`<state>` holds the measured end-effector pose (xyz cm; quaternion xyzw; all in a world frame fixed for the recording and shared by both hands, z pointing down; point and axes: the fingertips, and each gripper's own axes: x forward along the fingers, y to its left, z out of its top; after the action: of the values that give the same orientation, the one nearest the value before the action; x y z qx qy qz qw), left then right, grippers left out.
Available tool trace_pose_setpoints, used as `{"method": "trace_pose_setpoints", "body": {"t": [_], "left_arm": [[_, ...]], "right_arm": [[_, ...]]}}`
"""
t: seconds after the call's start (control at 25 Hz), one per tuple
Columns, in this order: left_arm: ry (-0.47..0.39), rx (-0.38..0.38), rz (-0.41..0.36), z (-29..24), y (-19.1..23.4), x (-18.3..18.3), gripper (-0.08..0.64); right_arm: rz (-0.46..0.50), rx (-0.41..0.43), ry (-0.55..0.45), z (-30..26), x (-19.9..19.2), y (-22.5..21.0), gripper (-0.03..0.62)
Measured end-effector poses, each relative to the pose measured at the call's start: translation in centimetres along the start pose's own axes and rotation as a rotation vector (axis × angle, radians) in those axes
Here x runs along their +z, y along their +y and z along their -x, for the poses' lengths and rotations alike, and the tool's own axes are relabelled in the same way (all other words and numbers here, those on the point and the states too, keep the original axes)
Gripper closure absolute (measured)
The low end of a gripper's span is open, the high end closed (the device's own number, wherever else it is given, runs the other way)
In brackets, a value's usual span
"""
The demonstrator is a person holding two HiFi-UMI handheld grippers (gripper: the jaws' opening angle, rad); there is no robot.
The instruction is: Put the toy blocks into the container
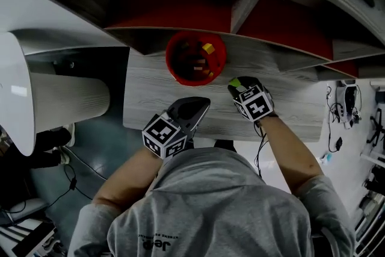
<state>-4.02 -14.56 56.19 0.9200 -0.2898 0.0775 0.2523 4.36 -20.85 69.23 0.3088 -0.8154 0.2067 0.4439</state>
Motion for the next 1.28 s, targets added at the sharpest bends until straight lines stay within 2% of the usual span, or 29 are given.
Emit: {"method": "trace_pose_setpoints", "body": {"t": [0.32,0.6,0.84,0.92,1.0,1.04,1.28], "left_arm": [[-0.108,0.023,-0.082,5.2,0.3,7.1,0.549],[-0.175,0.068,-0.121,9.7,1.7,11.2,0.549],[-0.199,0.098,-0.131,12.4,2.7,12.3,0.549],[-0.204,0.102,-0.131,12.9,2.9,12.4,0.549],[-0.207,0.100,-0.130,13.2,3.0,12.4,0.549],[-0.207,0.099,-0.129,13.3,3.1,12.4,0.549],[-0.213,0.079,-0.130,13.6,2.9,12.6,0.549]], "right_arm": [[0.093,-0.010,-0.131,8.4,10.0,2.6,0.430],[0.185,-0.021,-0.169,9.8,17.3,4.8,0.430],[0.209,-0.034,-0.154,8.8,19.3,5.5,0.425],[0.189,-0.031,-0.163,8.7,19.7,5.4,0.408],[0.173,-0.020,-0.175,8.8,20.0,5.6,0.337],[0.172,-0.016,-0.178,8.9,20.1,5.7,0.322],[0.164,-0.029,-0.184,10.0,20.0,5.7,0.314]]}}
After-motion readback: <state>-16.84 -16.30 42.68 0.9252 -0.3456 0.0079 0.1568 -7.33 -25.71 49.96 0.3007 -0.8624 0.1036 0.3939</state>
